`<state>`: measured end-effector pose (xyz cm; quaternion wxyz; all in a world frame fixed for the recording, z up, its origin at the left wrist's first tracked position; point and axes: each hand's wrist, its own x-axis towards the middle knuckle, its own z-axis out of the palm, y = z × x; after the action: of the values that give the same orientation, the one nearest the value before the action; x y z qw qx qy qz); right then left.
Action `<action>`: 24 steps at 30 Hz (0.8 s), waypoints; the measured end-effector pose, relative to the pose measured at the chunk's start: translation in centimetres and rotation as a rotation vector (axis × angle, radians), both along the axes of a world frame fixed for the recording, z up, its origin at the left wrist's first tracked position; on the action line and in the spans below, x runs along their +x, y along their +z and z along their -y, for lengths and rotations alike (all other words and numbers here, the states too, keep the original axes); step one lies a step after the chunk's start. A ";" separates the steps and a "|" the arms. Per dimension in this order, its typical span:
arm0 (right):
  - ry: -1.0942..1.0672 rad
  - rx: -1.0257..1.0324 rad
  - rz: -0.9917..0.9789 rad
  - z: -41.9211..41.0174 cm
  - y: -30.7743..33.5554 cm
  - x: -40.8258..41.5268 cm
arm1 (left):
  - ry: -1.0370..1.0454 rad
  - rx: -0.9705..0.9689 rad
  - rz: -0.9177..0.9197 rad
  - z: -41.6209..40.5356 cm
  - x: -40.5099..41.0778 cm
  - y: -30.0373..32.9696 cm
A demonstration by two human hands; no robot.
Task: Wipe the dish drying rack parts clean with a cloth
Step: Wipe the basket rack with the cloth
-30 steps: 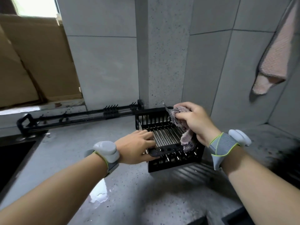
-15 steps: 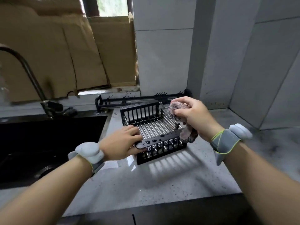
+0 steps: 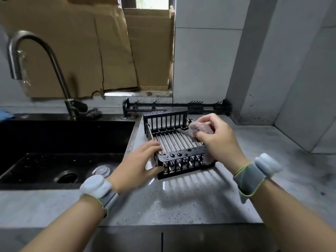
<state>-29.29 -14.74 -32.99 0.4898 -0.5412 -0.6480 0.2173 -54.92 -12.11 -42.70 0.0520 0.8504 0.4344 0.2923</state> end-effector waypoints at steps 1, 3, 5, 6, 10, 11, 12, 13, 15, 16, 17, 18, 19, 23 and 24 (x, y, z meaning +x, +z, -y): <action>0.052 0.012 0.048 0.6 -0.5 -1.4 | 0.009 0.000 0.016 0.1 0.2 -0.2; 0.092 0.100 0.193 1.1 -2.1 -4.1 | 0.007 0.008 0.036 0.3 0.4 -0.5; 0.090 0.182 0.293 1.3 -4.1 -6.3 | -0.025 -0.004 0.094 0.4 0.4 -0.5; 0.087 0.218 0.331 1.4 -4.9 -7.1 | -0.043 -0.015 0.133 0.6 0.4 -0.4; 0.058 0.427 0.469 1.9 -6.4 -8.8 | -0.066 -0.062 0.192 1.0 0.5 0.0; 0.052 0.467 0.495 1.8 -6.5 -8.7 | -0.069 -0.074 0.179 1.0 0.5 0.0; 0.055 0.490 0.527 1.6 -6.5 -8.4 | -0.067 -0.081 0.159 0.8 0.4 -0.1; 0.064 0.497 0.553 1.5 -6.6 -8.2 | -0.062 -0.092 0.134 0.7 0.3 -0.3; 0.099 0.472 0.575 1.4 -6.6 -7.3 | -0.033 -0.074 0.110 0.5 0.2 -0.4; 0.106 0.444 0.574 1.3 -6.5 -6.7 | -0.017 -0.049 0.100 0.4 0.3 -0.4; 0.103 0.413 0.584 1.1 -6.4 -5.9 | -0.002 -0.026 0.091 0.4 0.4 -0.4; 0.095 0.383 0.603 0.9 -6.4 -5.1 | 0.009 -0.010 0.084 0.4 0.4 -0.4; 0.085 0.358 0.626 0.6 -6.4 -4.1 | 0.018 0.002 0.082 0.5 0.5 -0.5; 0.047 0.301 0.656 0.0 -6.2 -0.2 | 0.048 0.007 0.084 0.6 0.8 -0.4; 0.040 0.300 0.654 -0.2 -6.1 0.7 | 0.050 0.003 0.082 0.6 0.8 -0.4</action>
<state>-28.62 -14.56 -39.10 0.3262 -0.4915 -0.8055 -0.0555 -54.14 -12.71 -43.08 0.0613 0.8267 0.4527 0.3286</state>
